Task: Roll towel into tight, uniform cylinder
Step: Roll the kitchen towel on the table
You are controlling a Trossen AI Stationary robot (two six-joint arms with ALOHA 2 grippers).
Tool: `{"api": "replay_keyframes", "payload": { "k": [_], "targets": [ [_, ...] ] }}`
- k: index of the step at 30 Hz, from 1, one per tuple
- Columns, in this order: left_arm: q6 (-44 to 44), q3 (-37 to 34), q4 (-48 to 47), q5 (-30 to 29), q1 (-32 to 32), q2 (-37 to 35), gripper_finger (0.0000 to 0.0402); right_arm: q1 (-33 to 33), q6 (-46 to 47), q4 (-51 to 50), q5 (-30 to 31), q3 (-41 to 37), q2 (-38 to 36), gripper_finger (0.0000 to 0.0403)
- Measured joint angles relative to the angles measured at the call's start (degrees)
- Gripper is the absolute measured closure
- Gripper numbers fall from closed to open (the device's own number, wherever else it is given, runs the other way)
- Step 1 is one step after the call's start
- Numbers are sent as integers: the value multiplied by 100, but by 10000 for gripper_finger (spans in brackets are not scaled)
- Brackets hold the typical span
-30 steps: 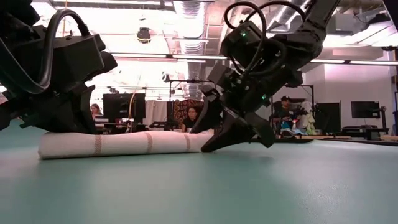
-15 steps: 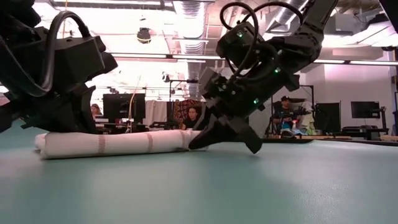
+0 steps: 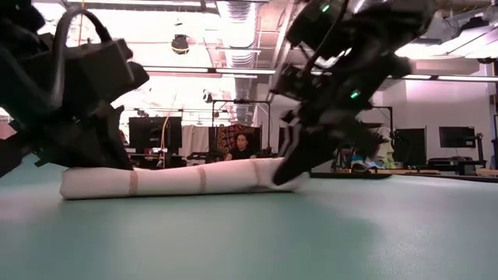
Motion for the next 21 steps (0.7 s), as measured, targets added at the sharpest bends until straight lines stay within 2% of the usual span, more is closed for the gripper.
{"api": "replay_keyframes", "payload": {
  "k": [5,10,14,18,21],
  "targets": [
    [620,11,1119,546,-9,-20,401,608,1553,-445,-162,-7,-251,354],
    [1025,20,1853,1263,-13,-20,401,1043,2927,-693,-712,176,-402,354],
    [1072,20,1875,1387,42,-21,401,1077,3221,-1256,-953,692,-602,354],
    [1075,25,1886,1759,156,-31,402,752,3453,-2084,-1525,1303,-640,354],
    [1076,31,1909,1846,179,-35,402,457,3437,-2399,-1707,1435,-547,354]
  ]
}}
